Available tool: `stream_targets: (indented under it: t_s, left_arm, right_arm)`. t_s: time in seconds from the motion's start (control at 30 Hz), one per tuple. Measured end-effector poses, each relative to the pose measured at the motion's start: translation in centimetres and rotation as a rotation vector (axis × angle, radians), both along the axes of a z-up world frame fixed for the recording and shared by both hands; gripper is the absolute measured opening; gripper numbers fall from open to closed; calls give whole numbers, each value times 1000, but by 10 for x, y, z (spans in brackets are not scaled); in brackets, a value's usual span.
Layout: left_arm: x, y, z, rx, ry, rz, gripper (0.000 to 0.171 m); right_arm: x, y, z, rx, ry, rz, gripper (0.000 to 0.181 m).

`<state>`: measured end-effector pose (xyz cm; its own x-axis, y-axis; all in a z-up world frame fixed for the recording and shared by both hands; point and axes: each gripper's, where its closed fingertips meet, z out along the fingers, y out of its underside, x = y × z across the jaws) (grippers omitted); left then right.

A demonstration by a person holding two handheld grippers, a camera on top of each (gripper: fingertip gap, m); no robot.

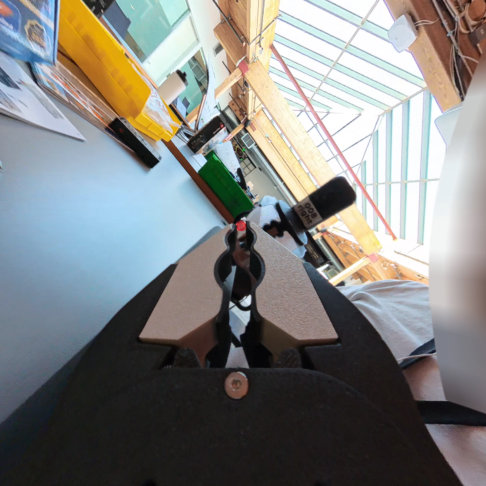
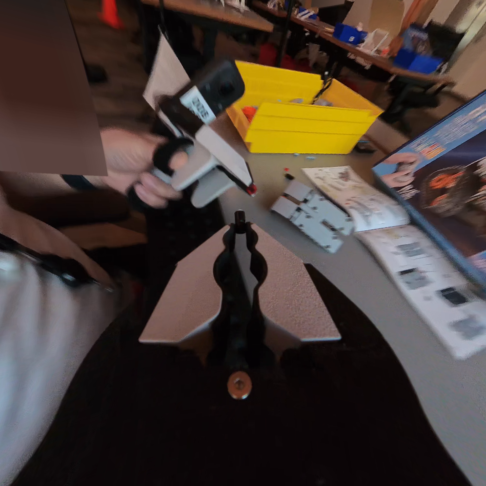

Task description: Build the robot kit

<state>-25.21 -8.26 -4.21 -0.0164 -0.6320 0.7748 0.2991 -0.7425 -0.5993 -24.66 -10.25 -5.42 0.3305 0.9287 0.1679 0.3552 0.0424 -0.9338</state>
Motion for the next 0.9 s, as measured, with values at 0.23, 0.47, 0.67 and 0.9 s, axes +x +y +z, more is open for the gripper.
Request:
stream_targets:
  t_s: [0.23, 0.47, 0.67, 0.9]
  left_arm:
    - [3, -11, -9, -78, 27, -80, 3]
    - [9, -14, -17, -112, 54, -125, 3]
    - [9, -16, -18, -91, 77, -121, 0]
    - [5, -11, -20, -76, 102, -83, 0]
  right_arm:
    - [-1, -9, -2, -498, 423, -8, 7]
    - [4, -6, -1, -614, 530, 26, 7]
    - [-1, -5, -12, -657, 466, 5, 8]
    - [-2, -3, -18, -679, 441, -10, 7]
